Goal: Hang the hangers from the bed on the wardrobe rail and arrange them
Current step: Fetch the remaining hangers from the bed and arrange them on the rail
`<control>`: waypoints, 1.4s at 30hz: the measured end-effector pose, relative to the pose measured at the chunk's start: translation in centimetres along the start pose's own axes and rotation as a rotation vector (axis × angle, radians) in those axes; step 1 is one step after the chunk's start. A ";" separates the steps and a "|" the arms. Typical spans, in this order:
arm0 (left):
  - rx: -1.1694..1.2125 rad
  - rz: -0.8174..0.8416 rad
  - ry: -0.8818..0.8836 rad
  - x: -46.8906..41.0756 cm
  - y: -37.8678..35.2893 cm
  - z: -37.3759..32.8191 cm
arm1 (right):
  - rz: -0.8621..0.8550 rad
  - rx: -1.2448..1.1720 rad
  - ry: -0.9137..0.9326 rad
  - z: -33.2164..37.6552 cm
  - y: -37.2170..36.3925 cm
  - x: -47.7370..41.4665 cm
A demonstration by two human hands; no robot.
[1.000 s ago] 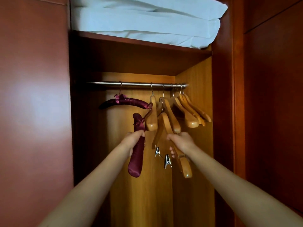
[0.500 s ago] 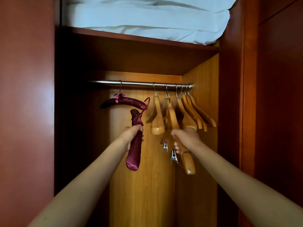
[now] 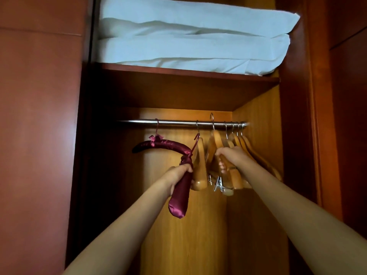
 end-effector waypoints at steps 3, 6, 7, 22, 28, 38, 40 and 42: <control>-0.041 0.056 0.025 -1.1 0.2 -0.2 | -0.014 0.042 0.023 1.3 -0.4 -2.4; -0.057 0.124 0.067 -2.0 0.1 0.1 | -0.035 0.059 0.032 1.9 -0.7 -4.9; -0.061 0.140 0.072 -2.4 0.2 0.3 | -0.037 0.063 0.029 2.0 -0.9 -5.7; -0.174 0.222 0.096 -5.1 1.3 1.0 | 0.064 0.101 -0.185 -0.4 -3.2 -12.0; -0.132 0.221 0.097 -5.2 0.9 1.0 | -0.012 0.261 -0.138 -0.3 -3.7 -10.8; -0.035 0.159 0.097 -3.3 -0.3 0.0 | -0.221 0.721 0.491 6.9 -6.5 -5.2; 0.005 0.141 0.086 -3.1 -0.6 -0.6 | -0.089 0.678 0.344 6.0 -7.8 -4.9; 0.039 0.133 0.077 -3.0 -0.9 -1.0 | 0.079 0.652 0.163 4.2 -9.1 -4.3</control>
Point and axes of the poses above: each hand's wrist, its own x-axis away from the middle knuckle, its own y-axis out of the back of the hand, z = x × y, the point moved 8 cm from there along -x, towards the middle knuckle, and after that the axes turned 6 degrees about -y, right-handed, at the moved point
